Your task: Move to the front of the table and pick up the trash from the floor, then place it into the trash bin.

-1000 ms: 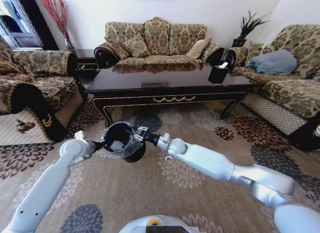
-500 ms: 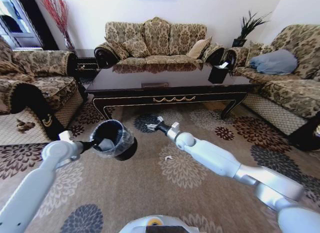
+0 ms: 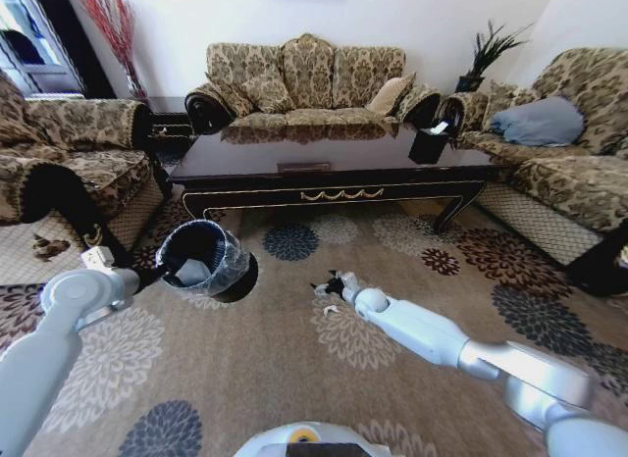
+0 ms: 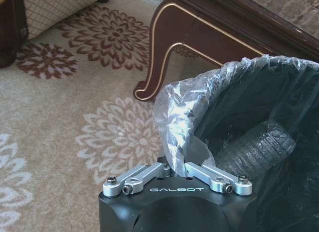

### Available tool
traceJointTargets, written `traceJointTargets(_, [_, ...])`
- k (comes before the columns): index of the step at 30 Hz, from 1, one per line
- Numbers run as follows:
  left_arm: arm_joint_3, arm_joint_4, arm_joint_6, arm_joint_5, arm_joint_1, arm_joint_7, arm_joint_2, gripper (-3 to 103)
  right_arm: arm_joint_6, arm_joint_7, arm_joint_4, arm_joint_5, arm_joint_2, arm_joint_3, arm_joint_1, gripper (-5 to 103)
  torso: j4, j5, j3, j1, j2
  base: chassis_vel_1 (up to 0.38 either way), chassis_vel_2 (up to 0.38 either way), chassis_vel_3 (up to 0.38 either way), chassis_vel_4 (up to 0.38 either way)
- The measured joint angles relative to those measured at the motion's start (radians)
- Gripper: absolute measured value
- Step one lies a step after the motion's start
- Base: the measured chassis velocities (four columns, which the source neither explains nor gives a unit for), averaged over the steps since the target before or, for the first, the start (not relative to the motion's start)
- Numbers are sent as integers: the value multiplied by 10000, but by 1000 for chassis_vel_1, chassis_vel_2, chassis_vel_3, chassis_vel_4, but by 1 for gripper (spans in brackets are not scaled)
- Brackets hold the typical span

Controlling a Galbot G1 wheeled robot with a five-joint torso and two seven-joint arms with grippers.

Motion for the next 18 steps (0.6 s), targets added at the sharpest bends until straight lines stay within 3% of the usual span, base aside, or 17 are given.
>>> traceJointTargets(5, [9, 6, 0, 48, -69, 230, -25, 0, 153, -56, -1413, -629, 171, -485, -88, 100, -5, -1, 0, 0, 0, 0, 0, 0, 0])
traceJointTargets(9, [10, 113, -2, 233, -27, 456, -131, 0, 575, -334, -2737, -966, 822, -486, -241, 100, -3, -1, 0, 0, 0, 0, 0, 0, 0])
traceJointTargets(18, [137, 258, -2, 496, -62, 619, -235, 0, 873, -694, -3363, -1207, 1544, -566, -167, 100, 0, -2, 0, 0, 0, 0, 0, 0, 0])
